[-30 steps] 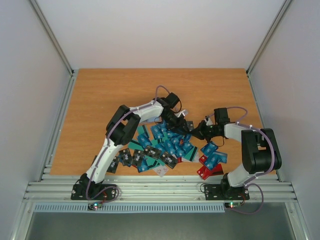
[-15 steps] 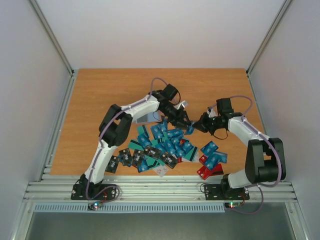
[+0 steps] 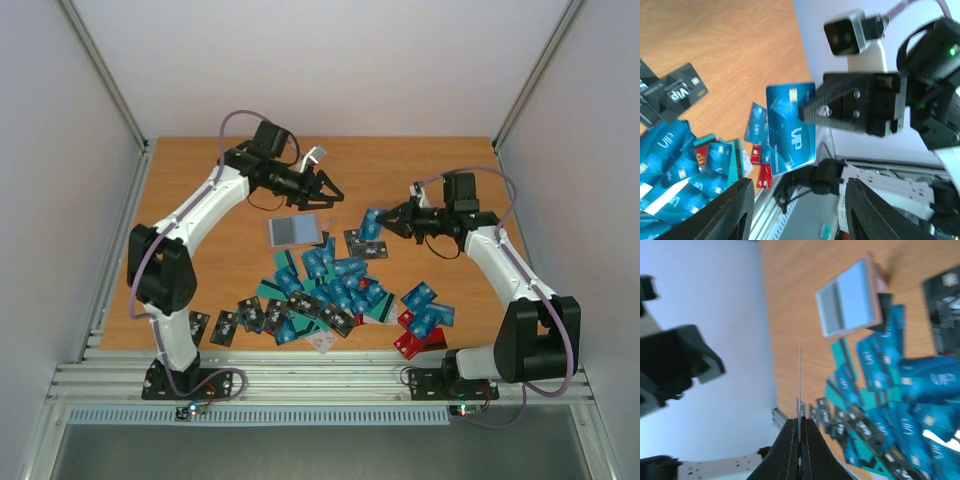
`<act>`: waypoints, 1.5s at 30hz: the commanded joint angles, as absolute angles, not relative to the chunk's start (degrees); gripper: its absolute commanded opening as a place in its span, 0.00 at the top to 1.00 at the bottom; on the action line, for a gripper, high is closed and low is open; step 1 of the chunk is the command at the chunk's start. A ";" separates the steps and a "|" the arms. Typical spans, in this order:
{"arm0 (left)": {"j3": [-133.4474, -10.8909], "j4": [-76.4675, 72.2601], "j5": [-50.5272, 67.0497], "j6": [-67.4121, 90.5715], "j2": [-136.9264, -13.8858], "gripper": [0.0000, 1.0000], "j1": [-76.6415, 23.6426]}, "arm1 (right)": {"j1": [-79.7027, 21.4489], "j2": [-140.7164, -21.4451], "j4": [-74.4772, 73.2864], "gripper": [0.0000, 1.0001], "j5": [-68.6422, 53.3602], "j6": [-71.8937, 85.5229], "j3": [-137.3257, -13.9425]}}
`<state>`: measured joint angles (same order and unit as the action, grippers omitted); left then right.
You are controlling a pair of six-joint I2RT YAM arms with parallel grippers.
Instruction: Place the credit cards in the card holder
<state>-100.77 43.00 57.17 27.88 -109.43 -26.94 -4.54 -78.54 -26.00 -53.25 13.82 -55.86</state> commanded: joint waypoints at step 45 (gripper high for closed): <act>-81.91 15.58 66.05 52.56 -88.11 0.95 -24.35 | -14.94 -85.01 -2.86 0.99 -74.04 29.51 -75.38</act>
